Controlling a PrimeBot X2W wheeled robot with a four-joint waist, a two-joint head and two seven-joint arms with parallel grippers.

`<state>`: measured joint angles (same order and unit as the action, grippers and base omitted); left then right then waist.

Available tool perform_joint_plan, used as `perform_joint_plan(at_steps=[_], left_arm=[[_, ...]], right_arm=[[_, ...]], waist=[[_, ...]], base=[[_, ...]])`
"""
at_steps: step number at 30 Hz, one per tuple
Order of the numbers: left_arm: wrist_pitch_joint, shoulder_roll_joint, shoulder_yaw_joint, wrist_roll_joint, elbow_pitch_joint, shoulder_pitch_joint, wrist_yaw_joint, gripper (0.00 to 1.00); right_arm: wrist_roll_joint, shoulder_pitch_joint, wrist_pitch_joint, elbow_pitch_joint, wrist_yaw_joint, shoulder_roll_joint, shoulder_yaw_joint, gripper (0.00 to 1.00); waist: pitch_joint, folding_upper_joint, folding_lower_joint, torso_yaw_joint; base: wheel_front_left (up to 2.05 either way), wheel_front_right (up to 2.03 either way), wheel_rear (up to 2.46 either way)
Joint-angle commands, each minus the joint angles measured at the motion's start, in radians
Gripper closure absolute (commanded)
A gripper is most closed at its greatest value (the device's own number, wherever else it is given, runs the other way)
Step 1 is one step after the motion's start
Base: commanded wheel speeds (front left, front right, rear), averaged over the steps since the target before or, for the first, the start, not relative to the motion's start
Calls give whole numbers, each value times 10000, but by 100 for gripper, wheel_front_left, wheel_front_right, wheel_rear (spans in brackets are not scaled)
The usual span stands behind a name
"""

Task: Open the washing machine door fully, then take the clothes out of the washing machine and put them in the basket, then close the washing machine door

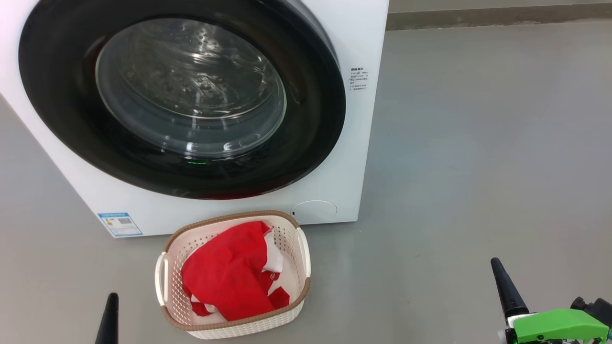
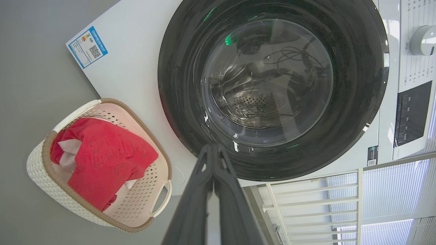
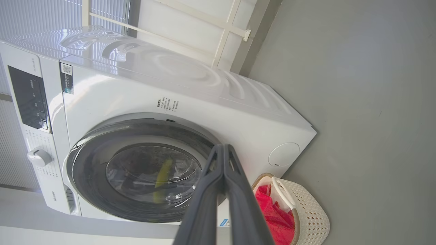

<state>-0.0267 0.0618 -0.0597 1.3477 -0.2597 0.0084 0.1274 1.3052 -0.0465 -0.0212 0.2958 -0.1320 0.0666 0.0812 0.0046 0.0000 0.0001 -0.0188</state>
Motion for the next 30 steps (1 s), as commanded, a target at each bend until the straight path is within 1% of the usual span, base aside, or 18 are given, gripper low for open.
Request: perform_joint_plan(at_steps=[1, 28, 30], left_arm=[[-70, 95, -304, 195, 195, -567, 26, 100], [-850, -106, -538, 2554, 150, -1150, 33, 100], [-867, -110, -544, 2606, 149, -1163, 33, 100]], right_arm=[[227, -480, -70, -313, 8, 45, -91, 100], [3001, -607, -875, -508, 13, -130, 284, 100], [3061, -610, -894, -512, 13, -134, 293, 100]], waist=[[-1, 0, 0, 6], [-15, 0, 0, 184], [-15, 0, 0, 188]], base=[[0, 0, 0], [0, 0, 0], [0, 0, 0]])
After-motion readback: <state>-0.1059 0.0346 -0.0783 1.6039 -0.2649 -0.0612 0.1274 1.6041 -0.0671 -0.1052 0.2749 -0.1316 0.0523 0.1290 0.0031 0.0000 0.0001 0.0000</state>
